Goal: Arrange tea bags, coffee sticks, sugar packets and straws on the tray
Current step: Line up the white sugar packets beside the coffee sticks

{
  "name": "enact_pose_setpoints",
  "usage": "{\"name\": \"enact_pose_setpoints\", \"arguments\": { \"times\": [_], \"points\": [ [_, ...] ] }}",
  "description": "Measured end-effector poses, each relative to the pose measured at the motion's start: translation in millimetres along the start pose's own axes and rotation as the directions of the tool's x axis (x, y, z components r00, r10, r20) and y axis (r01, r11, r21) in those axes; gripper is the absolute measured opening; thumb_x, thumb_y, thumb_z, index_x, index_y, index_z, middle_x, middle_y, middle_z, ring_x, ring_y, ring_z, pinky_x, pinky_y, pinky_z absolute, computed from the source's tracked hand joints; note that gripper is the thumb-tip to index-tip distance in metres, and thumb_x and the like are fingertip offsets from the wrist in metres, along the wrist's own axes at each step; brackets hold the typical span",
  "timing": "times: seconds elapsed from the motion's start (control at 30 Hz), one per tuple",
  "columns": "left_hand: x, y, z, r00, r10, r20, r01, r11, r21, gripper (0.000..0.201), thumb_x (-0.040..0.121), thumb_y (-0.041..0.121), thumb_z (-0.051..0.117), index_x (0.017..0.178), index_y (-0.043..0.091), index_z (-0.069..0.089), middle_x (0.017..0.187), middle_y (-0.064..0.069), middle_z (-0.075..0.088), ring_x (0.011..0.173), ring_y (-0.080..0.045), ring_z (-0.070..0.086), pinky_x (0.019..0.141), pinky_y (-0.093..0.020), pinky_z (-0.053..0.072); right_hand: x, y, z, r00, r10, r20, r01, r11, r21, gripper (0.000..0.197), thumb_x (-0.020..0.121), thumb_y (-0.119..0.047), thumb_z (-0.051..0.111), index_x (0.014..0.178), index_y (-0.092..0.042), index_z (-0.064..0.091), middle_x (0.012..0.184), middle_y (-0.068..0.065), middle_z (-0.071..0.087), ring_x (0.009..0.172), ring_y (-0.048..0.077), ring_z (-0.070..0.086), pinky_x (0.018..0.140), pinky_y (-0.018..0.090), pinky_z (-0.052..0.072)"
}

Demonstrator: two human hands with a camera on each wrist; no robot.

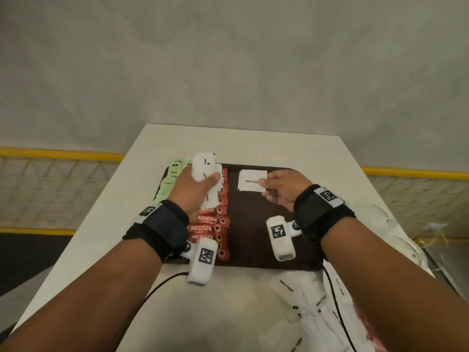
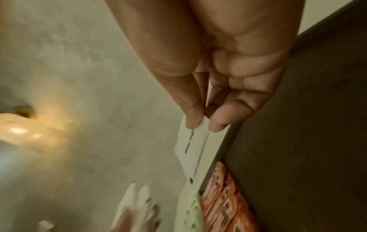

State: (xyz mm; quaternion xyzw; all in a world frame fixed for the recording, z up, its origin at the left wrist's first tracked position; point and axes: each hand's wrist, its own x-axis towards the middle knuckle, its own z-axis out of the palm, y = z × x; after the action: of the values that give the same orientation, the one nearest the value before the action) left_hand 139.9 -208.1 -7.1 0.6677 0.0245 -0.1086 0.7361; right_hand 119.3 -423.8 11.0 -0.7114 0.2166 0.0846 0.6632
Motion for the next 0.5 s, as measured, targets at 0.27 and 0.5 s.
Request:
{"name": "enact_pose_setpoints", "arguments": {
  "times": [0.27,0.5],
  "points": [
    [47.1,5.4,-33.2,0.998,-0.031,-0.053,0.030,0.999,-0.032,0.020,0.096,0.016,0.062,0.113,0.006,0.061,0.095,-0.014,0.069,0.086,-0.028,0.068,0.071,-0.040,0.058,83.3,-14.8,30.4,0.978,0.170,-0.121,-0.206,0.883,-0.421,0.016,0.099,-0.027,0.053,0.097,-0.011,0.056,0.072,0.004,0.059,0.059,0.014,0.049,0.070,0.028,0.044],
    [64.7,-4.2,-42.5,0.999,-0.028,-0.025,0.029,1.000,0.004,0.030,0.096,0.025,0.062,0.120,0.008,0.059,0.099,-0.012,0.068,0.088,-0.025,0.067,0.071,-0.037,0.057,138.5,-10.5,45.6,0.974,0.172,-0.146,-0.223,0.634,-0.741,0.033,0.094,-0.043,0.057,0.081,-0.013,0.058,0.066,-0.002,0.056,0.067,0.016,0.057,0.075,0.026,0.046]
  ]
}}
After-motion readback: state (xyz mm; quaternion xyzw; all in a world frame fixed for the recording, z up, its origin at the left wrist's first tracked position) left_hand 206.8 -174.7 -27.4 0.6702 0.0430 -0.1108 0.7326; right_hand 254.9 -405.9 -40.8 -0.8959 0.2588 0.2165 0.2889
